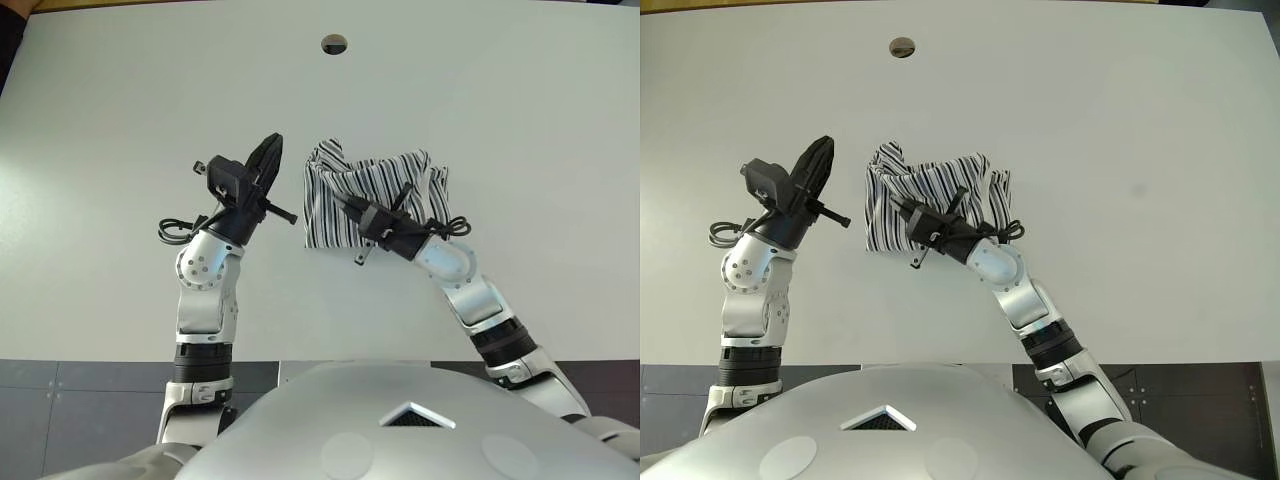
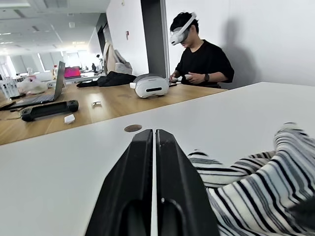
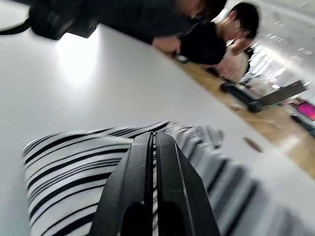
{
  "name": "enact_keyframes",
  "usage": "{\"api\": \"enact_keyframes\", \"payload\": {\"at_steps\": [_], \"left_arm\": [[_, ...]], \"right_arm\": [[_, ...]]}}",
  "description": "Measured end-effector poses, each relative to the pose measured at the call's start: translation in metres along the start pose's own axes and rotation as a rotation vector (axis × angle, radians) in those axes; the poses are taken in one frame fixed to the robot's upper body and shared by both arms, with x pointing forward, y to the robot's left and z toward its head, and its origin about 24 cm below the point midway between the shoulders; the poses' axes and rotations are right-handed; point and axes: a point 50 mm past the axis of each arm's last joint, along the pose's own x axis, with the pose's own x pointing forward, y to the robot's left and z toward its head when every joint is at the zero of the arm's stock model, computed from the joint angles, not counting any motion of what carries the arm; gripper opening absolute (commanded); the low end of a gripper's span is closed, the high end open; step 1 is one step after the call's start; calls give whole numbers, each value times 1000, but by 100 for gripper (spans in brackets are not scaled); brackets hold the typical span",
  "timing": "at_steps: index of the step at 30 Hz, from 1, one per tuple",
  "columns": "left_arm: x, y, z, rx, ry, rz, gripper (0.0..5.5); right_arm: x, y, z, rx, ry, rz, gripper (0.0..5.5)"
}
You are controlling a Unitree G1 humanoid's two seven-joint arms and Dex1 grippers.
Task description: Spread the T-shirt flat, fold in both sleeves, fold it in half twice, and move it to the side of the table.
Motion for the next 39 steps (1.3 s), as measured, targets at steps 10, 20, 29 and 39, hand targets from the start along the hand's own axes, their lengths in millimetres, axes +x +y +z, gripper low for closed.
{"api": "enact_keyframes", "payload": {"at_steps": [10,20,29,39], "left_arm": [[2,-5,-2,-39,-24,27,14],[1,-7,-10,-75,-7,40,14],[-1,0,-19,-107,-3,79,14],[-2,6,-11,-119,-47,101,14]], "right_arm": [[21,-18,-23,-146,146,-112,10],[-10,-30,6,-139,68,-140,10],[-9,-43,35,-180,14,-129,10],[25,-40,-9,-247,195,-61,10]]}}
